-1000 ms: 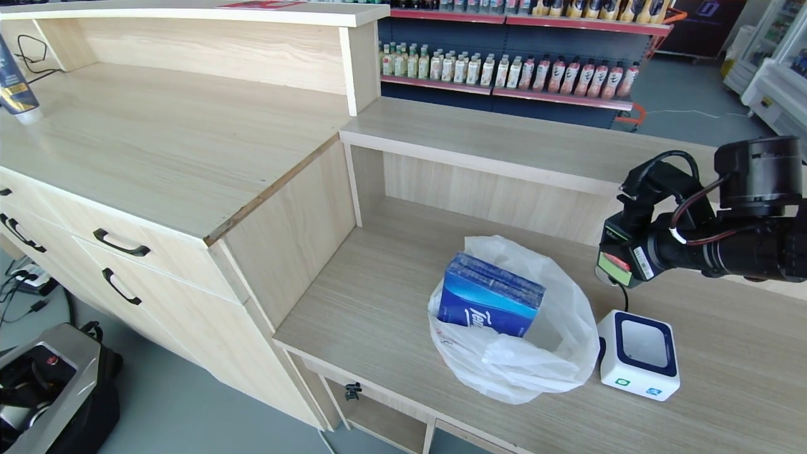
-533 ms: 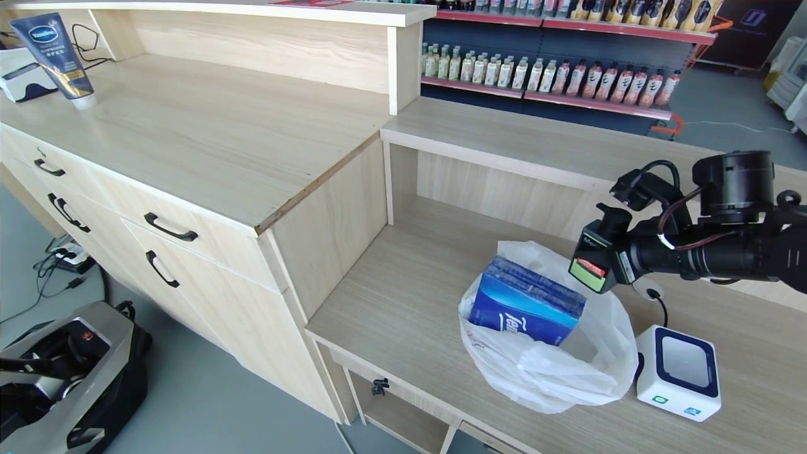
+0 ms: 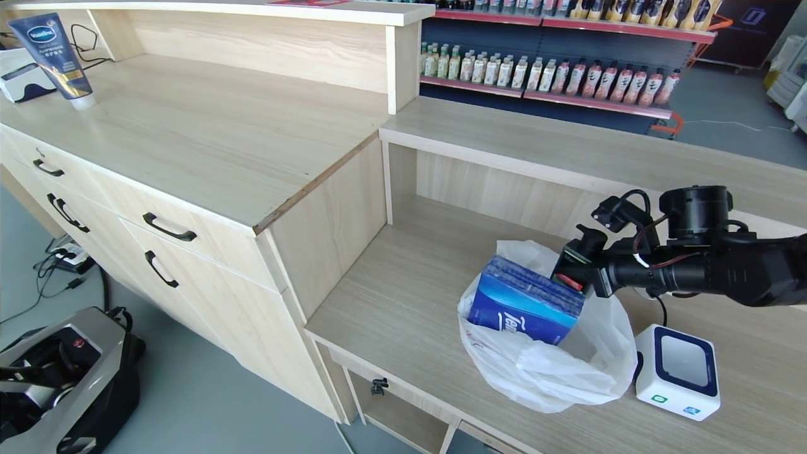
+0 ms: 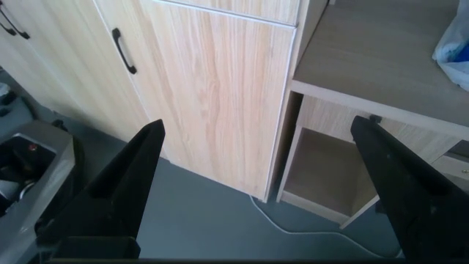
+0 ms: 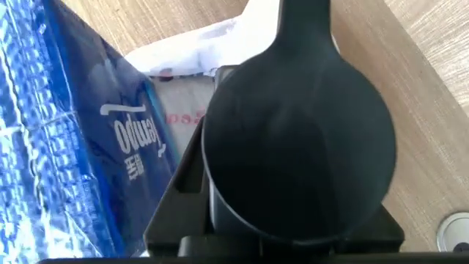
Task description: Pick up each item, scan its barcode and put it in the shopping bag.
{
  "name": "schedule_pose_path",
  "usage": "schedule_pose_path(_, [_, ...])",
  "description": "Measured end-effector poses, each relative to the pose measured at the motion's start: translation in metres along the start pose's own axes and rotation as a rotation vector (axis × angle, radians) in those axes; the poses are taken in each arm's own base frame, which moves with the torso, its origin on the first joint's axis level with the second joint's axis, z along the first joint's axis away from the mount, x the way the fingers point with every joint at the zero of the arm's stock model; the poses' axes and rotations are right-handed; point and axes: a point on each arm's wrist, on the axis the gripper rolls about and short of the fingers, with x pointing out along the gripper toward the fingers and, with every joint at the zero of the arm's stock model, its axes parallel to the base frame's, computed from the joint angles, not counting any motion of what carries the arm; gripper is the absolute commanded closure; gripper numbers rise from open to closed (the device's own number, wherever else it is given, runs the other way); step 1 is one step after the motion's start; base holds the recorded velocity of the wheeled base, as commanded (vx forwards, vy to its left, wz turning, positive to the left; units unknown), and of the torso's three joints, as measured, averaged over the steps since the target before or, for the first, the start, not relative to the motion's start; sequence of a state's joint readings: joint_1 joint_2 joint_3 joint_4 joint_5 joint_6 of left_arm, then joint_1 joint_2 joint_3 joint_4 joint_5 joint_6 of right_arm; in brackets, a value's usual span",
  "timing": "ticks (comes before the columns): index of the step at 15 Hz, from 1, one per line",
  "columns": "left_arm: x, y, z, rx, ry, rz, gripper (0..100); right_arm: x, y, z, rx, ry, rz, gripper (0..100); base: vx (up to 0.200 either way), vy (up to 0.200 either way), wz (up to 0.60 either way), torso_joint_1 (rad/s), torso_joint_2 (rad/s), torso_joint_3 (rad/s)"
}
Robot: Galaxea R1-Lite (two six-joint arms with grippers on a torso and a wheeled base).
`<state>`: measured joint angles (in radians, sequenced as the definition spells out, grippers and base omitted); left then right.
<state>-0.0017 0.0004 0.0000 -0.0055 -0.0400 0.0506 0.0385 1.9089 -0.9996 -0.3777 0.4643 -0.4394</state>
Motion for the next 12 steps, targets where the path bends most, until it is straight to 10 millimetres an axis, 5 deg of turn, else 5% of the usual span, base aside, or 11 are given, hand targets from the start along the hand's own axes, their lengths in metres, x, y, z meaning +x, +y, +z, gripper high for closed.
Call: schedule_pose_path(12, [0.0,0.0,0.0,0.0,0.0,0.0,0,0.032,-0.008,-0.04,-0.03,-0.001,0.117,100,0.0,0.0,0.0,0.0,0.0,0.0])
